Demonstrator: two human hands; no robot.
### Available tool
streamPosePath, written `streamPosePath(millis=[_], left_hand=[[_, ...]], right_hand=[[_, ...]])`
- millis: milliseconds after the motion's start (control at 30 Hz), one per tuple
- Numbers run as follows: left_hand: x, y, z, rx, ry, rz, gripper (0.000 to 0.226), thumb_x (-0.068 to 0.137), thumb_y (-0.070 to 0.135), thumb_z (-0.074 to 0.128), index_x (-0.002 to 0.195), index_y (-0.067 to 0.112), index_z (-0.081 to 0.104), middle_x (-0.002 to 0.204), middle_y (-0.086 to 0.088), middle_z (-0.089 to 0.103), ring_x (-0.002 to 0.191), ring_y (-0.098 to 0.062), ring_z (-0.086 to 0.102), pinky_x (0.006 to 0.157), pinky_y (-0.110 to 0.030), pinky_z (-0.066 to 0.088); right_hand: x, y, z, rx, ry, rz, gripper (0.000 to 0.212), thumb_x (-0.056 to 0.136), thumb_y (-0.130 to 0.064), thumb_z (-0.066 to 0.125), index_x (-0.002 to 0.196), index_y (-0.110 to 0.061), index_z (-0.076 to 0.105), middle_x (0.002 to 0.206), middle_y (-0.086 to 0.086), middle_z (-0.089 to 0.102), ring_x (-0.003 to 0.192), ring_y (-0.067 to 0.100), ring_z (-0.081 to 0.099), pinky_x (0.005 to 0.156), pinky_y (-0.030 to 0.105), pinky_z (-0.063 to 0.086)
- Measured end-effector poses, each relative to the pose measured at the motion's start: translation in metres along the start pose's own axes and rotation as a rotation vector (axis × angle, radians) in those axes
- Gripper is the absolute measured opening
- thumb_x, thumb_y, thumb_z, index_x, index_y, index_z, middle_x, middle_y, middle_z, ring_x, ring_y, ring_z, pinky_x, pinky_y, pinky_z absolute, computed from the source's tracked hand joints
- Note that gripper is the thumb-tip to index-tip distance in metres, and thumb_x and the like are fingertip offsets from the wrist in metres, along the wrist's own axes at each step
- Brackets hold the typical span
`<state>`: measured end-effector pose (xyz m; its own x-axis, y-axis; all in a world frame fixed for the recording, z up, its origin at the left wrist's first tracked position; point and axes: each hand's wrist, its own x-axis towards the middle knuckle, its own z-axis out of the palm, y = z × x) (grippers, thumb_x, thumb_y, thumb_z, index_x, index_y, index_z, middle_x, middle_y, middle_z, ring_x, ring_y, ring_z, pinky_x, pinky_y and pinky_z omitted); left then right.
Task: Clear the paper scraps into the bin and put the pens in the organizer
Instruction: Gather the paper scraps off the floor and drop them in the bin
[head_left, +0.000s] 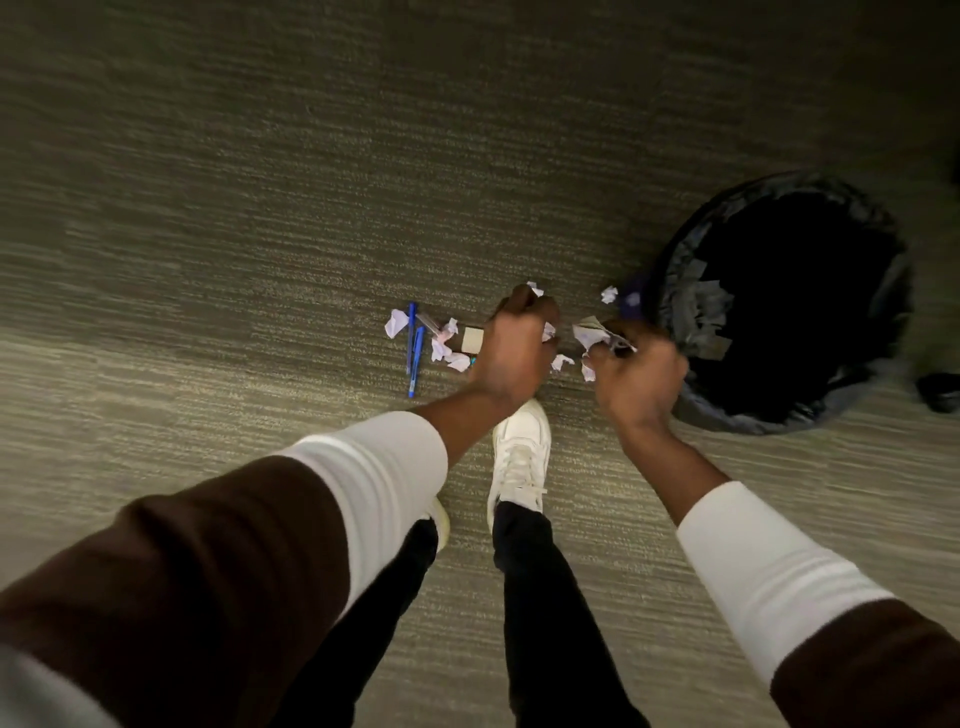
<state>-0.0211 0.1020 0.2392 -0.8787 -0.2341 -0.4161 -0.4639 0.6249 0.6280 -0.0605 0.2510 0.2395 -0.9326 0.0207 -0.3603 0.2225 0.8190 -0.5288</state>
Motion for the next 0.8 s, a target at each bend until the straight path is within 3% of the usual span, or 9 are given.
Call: streamPosePath(millis=[100,233,367,467,533,633,733,800], left_hand=[[-0.001,0.046,-0.008,-0.034,0.023,0.023,0.027,0.086,0.006,0.075,0.113,0.009,0.074,0.124,-0.014,0.064,0.107,-0.034,0.069,0.094,-0.043,0.056],[-0.002,0.107,-0.007,-0.160,0.070,0.003,0.020,0.087,0.011,0.078,0.107,0.012,0.077,0.117,-0.014,0.067,0.099,-0.032,0.071,0.089,-0.038,0.058],[0.001,0.153,0.013,-0.251,0.010,-0.037,0.022,0.091,0.017,0.076,0.113,0.013,0.076,0.114,-0.016,0.075,0.106,-0.036,0.071,0.093,-0.040,0.059],[0.007,0.177,0.035,-0.222,-0.068,-0.019,0.031,0.097,0.020,0.068,0.127,0.010,0.069,0.127,-0.019,0.070,0.118,-0.041,0.066,0.097,-0.044,0.056],[0.011,0.188,0.047,-0.228,-0.132,0.004,0.043,0.100,0.019,0.063,0.143,0.013,0.060,0.142,-0.023,0.058,0.125,-0.044,0.062,0.101,-0.043,0.055],[0.013,0.191,0.056,-0.237,-0.255,0.042,0.057,0.103,0.015,0.056,0.159,0.022,0.044,0.155,-0.024,0.046,0.134,-0.042,0.057,0.107,-0.042,0.054],[0.011,0.190,0.059,-0.225,-0.311,0.065,0.062,0.100,0.008,0.056,0.160,0.022,0.043,0.157,-0.027,0.044,0.131,-0.043,0.059,0.106,-0.045,0.055],[0.007,0.188,0.058,-0.211,-0.302,0.096,0.053,0.099,0.007,0.058,0.151,0.014,0.054,0.152,-0.024,0.049,0.130,-0.042,0.060,0.105,-0.046,0.054]], right_hand=[[-0.003,0.001,-0.040,0.071,0.085,0.047,0.021,0.079,-0.024,0.071,0.093,-0.011,0.080,0.082,0.008,0.080,0.076,0.026,0.073,0.071,0.026,0.052],[0.006,0.018,-0.084,0.140,0.202,0.187,0.032,0.078,-0.040,0.064,0.094,-0.015,0.077,0.084,0.012,0.079,0.085,0.033,0.076,0.081,0.045,0.061],[0.022,0.041,-0.112,0.327,0.208,0.384,0.023,0.075,-0.031,0.072,0.090,-0.015,0.076,0.086,0.010,0.079,0.083,0.031,0.078,0.078,0.056,0.064],[0.030,0.052,-0.127,0.480,0.217,0.448,0.014,0.074,-0.016,0.072,0.086,-0.013,0.078,0.079,0.002,0.079,0.073,0.022,0.079,0.070,0.052,0.067],[0.034,0.057,-0.135,0.556,0.224,0.488,0.022,0.072,-0.013,0.070,0.092,-0.013,0.080,0.077,-0.001,0.078,0.065,0.015,0.077,0.065,0.046,0.068],[0.039,0.063,-0.141,0.654,0.186,0.511,0.036,0.073,-0.006,0.065,0.107,-0.012,0.076,0.095,0.006,0.080,0.074,0.017,0.080,0.064,0.036,0.066],[0.039,0.069,-0.144,0.604,0.176,0.468,0.041,0.075,-0.006,0.059,0.113,-0.014,0.073,0.101,0.008,0.077,0.078,0.019,0.080,0.060,0.031,0.065],[0.038,0.073,-0.144,0.485,0.185,0.423,0.040,0.077,-0.007,0.056,0.112,-0.015,0.075,0.100,0.010,0.077,0.080,0.018,0.079,0.063,0.037,0.067]])
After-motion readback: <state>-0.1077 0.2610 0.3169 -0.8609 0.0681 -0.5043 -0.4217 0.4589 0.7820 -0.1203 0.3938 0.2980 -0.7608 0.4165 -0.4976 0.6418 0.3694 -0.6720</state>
